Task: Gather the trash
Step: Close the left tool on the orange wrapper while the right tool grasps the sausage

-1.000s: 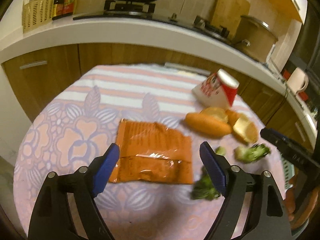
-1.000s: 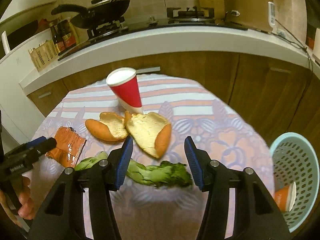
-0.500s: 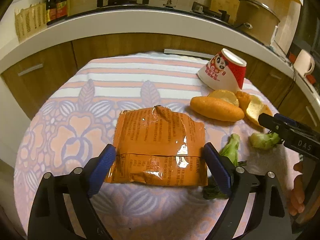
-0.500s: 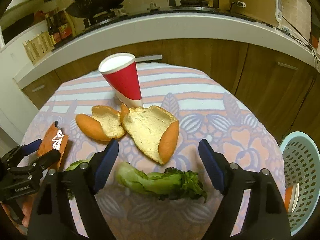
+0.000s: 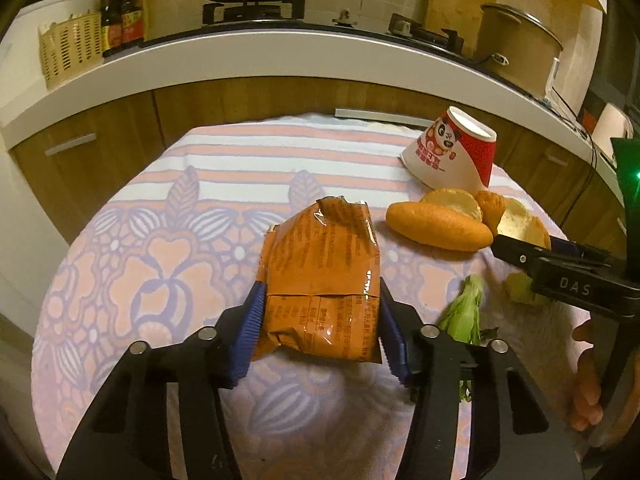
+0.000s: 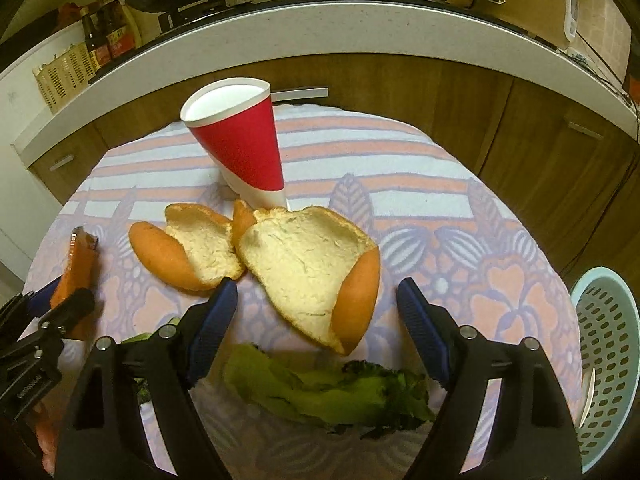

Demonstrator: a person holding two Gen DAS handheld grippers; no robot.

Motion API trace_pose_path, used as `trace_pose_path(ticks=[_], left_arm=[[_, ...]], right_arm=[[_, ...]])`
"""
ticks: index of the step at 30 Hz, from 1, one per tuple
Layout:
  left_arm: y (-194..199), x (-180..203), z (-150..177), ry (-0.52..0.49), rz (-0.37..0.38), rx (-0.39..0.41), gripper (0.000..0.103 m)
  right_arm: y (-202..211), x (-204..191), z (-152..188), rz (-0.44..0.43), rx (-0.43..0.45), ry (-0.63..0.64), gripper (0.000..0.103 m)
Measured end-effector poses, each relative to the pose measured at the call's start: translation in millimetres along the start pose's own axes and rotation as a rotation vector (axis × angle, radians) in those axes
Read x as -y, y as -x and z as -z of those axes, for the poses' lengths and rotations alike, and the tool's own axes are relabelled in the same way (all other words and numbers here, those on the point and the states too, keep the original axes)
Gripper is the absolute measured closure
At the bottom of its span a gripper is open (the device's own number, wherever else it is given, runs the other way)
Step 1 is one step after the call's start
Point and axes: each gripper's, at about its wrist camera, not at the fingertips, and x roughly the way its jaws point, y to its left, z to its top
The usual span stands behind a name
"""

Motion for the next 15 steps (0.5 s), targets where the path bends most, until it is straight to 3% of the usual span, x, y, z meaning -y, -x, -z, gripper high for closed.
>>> trace_pose_path(ticks=[4,7,10,15], left_arm=[[1.9,-1.5,0.2,0.013,0.009,0.014,0.065],[3.0,-1.5,-0.1,0.016,0.016,0.023,0.066],[3.5,-1.7,0.1,0.015,0.02,0.027,0.067],[4.7,-1.7,0.8,0.017,0.023,0.032,0.068]], right_arm=[[-4.1,-4.8,-1.0,0.032,0.007,0.016,0.025],[-6.3,-7.7,-2.7,0.054,0.01,0.025,0.026],[-9.3,-9.7,-5.4,0.075,0.009,0.025,0.034],[-7.8,-15.1,-6.2,0.103,0.03,0.047,0.061]])
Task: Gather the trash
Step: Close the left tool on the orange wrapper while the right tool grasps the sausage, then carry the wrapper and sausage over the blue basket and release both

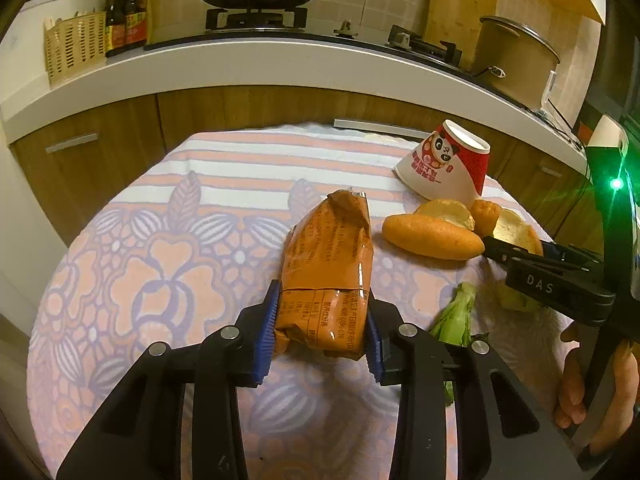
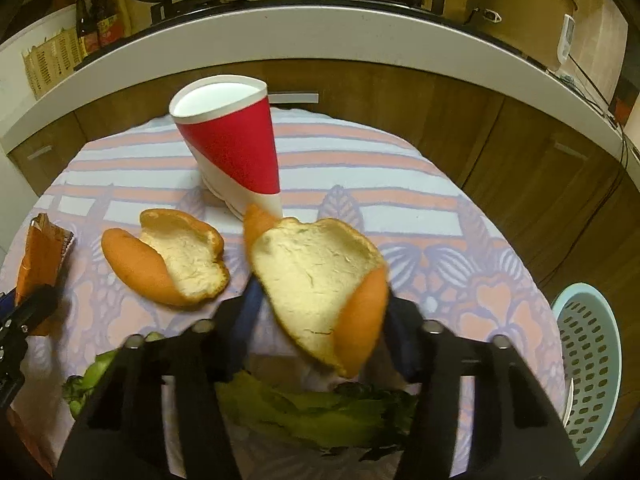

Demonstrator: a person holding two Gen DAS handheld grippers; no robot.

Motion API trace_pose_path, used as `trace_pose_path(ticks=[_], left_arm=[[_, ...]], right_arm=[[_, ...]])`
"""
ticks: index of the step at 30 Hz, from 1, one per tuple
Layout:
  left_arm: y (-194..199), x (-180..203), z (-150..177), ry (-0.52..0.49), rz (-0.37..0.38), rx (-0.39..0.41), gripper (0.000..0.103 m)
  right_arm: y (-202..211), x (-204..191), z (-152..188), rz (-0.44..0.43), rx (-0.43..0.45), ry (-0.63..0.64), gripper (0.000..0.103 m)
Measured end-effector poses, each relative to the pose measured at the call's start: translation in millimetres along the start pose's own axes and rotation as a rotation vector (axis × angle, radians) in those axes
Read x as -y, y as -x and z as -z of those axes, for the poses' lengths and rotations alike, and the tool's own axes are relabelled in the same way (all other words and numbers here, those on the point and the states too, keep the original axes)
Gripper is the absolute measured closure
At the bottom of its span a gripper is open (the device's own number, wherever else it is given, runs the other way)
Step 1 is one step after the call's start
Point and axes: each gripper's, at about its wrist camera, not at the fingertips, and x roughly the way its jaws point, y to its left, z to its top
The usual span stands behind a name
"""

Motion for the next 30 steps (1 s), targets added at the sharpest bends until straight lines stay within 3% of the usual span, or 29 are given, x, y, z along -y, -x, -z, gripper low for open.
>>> trace_pose_path(ticks=[2,7,14,18,25,30], left_arm=[[1.4,-0.3,0.5,0.003,0.002,0.004,0.069],[4.5,-0.4,0.5,0.004,0.004,0.019,0.069],[17.5,9.4,-3.0,-0.016,0.004,0.052,0.069],[30.0,27.7,-7.4,-0.053,0.015,0.073,0.069],[53.3,79.6,-14.4,-0.113,0.074,0.118,0.069],[57.0,138.3,-16.1,-0.195,0.102,0.122,0.069]], right_arm=[[2.2,0.1,0.5,0.0,0.014,0.003,0.072],[8.9,2.6,3.0,-0.019,0.042,0.001,0.084],[32.4,19.8,5.9,-0.066,0.085,-0.039,0.086],[59.1,33.0,5.7,-0.036,0.143,-0.041,0.086],[104.4,71.4,14.5,-0.005,0.213,-0.079,0.086],[131.1,105.4,24.7,0.037,0.241,-0.119,0.086]])
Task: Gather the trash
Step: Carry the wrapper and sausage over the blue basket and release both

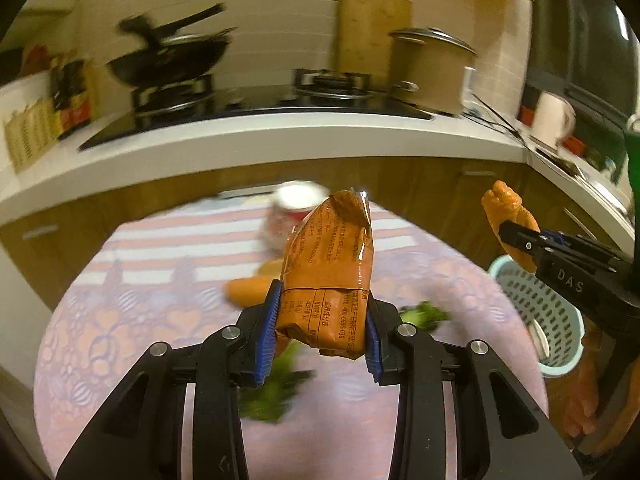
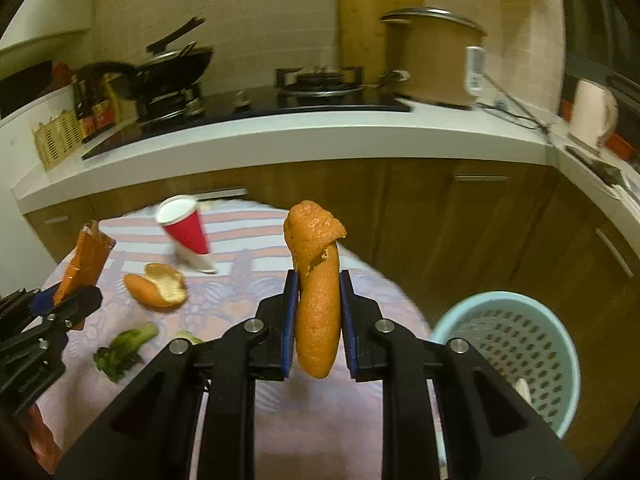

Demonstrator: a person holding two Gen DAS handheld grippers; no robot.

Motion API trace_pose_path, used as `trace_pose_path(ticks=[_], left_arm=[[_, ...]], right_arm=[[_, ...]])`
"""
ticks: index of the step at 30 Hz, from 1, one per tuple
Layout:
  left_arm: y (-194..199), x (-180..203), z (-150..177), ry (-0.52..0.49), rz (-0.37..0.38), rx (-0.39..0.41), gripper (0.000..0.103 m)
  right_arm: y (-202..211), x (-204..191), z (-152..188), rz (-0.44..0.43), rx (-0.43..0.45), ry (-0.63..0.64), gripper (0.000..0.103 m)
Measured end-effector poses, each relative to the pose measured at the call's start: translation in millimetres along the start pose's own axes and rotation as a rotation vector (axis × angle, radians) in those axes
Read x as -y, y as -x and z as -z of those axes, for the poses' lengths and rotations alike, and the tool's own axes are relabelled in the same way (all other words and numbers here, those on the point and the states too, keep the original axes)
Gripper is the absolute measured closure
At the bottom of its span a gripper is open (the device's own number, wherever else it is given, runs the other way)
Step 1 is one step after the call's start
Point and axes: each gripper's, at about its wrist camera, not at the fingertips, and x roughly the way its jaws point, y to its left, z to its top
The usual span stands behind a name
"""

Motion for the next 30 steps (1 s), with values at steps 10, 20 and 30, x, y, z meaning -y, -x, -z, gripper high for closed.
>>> trace_pose_path(ticks=[10,20,30], left_arm=[[-22.9,111.5,-11.9,-0.11,0.145,-0.019,0.069],[-74.4,184.4,-3.3,-0.13,0.335,-0.162,0.069],[-120.3,240.5,20.9,-0.198,0.404,-0.294,0.068]], right_arm=[[34.6,90.5,14.4,0.1,0.013,-0.086,0.086],[38.6,176.4,49.8,0.191,-0.031,-0.197,0.086],[1.9,226.3,93.7,0.186,-0.205,-0.301,0.084]])
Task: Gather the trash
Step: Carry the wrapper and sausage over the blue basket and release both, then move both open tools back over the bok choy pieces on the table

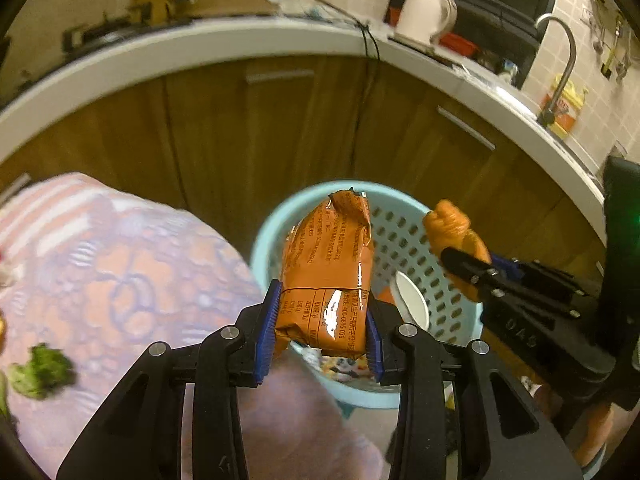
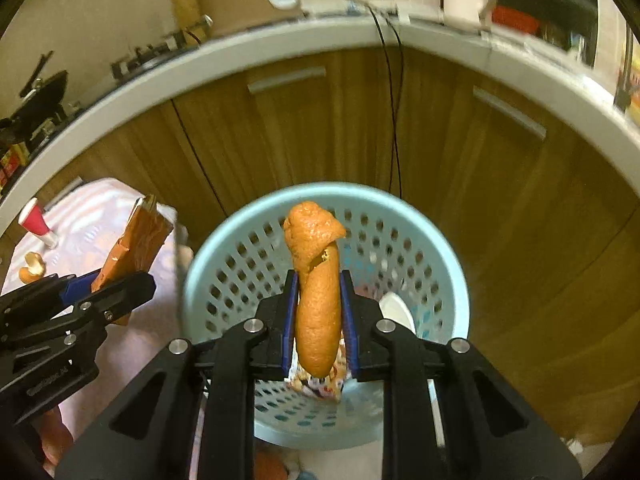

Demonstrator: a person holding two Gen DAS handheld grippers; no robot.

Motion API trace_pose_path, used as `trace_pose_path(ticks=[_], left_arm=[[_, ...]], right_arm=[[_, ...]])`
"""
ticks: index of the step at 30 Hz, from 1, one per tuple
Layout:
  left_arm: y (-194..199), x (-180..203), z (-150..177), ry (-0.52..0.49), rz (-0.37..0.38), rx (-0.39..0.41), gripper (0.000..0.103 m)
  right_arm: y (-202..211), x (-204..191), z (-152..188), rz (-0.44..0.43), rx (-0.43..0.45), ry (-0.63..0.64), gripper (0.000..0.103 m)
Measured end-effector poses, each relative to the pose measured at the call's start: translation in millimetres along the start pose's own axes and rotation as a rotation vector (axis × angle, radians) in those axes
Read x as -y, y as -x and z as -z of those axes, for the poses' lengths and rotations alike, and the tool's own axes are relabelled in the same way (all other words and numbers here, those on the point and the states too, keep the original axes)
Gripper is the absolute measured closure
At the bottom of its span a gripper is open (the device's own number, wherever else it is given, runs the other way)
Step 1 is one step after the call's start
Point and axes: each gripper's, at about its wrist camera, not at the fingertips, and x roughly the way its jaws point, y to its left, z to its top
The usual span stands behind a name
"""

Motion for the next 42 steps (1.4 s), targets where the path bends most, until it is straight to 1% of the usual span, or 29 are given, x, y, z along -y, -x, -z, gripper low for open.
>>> trace_pose_path(ticks=[1,5,6,7,9,10,12,13,14,15,16,19,24,26,28,30,35,38,42], left_arm=[[-4.4,1.1,-0.2,-0.001,0.003,-0.009,0.068],[-21.5,8.4,4.1,-0.019,0.012,-0.046,0.064],[-24.1,9.1,5.1,-0.023,0.009,-0.052,0.059],[-26.5,9.8,5.6,-0.024,0.005,-0.057,0.052],[-30.0,10.4,4.8,-0.018,0.014,-0.068,0.046],[-30.5,9.8,5.1,-0.012,0.025,-0.072,0.043],[-28.8,10.8,5.6,-0.017,0.023,-0.069,0.04],[-27.7,12.3,5.6,-0.022,0.019,-0.066,0.036],[-24.9,13.9,6.5,-0.033,0.015,-0.06,0.034],[-22.6,14.9,7.2,-0.04,0.014,-0.054,0.03],[-20.9,15.7,6.0,-0.044,0.017,-0.052,0.028],[-10.8,16.1,8.3,-0.053,0.027,-0.034,0.025],[5.1,10.4,10.8,-0.039,0.038,-0.01,0.023],[12.8,7.1,10.9,-0.029,0.05,0.012,0.021],[17.4,4.3,10.5,-0.017,0.06,0.028,0.017],[17.9,1.7,8.0,-0.002,0.052,0.032,0.017],[7.3,-1.9,1.4,0.036,0.041,0.007,0.017],[16.1,-7.8,4.5,0.048,0.032,0.039,0.017],[35.7,-18.4,7.9,0.065,0.019,0.082,0.017]], right_arm=[[-8.1,4.9,3.3,-0.008,-0.031,-0.012,0.084],[-25.2,11.5,11.6,-0.005,-0.091,-0.022,0.083],[-28.2,13.1,12.3,-0.005,-0.103,-0.025,0.083],[-31.1,15.3,14.2,-0.009,-0.115,-0.032,0.083],[-32.9,15.6,17.3,-0.006,-0.128,-0.03,0.082],[-33.4,15.9,17.7,-0.004,-0.133,-0.026,0.08],[-34.0,14.8,18.8,-0.007,-0.145,-0.021,0.075],[-32.9,15.3,18.8,-0.008,-0.145,-0.022,0.069],[-32.0,15.4,18.1,-0.005,-0.141,-0.02,0.055],[-29.7,14.9,17.6,0.004,-0.131,-0.018,0.049],[-27.5,14.0,17.3,0.009,-0.121,-0.017,0.045],[-19.8,11.1,15.1,0.009,-0.095,-0.012,0.045],[-9.4,10.9,11.1,0.012,-0.069,-0.034,0.045],[-5.3,9.3,9.7,0.018,-0.057,-0.03,0.045],[-0.4,7.0,8.6,0.023,-0.045,-0.027,0.045],[5.2,5.6,7.5,0.026,-0.031,-0.026,0.045],[15.9,13.5,5.8,0.034,-0.011,-0.056,0.045],[20.2,16.6,6.0,0.034,-0.004,-0.061,0.045],[26.7,8.5,6.1,0.016,0.014,-0.052,0.045]])
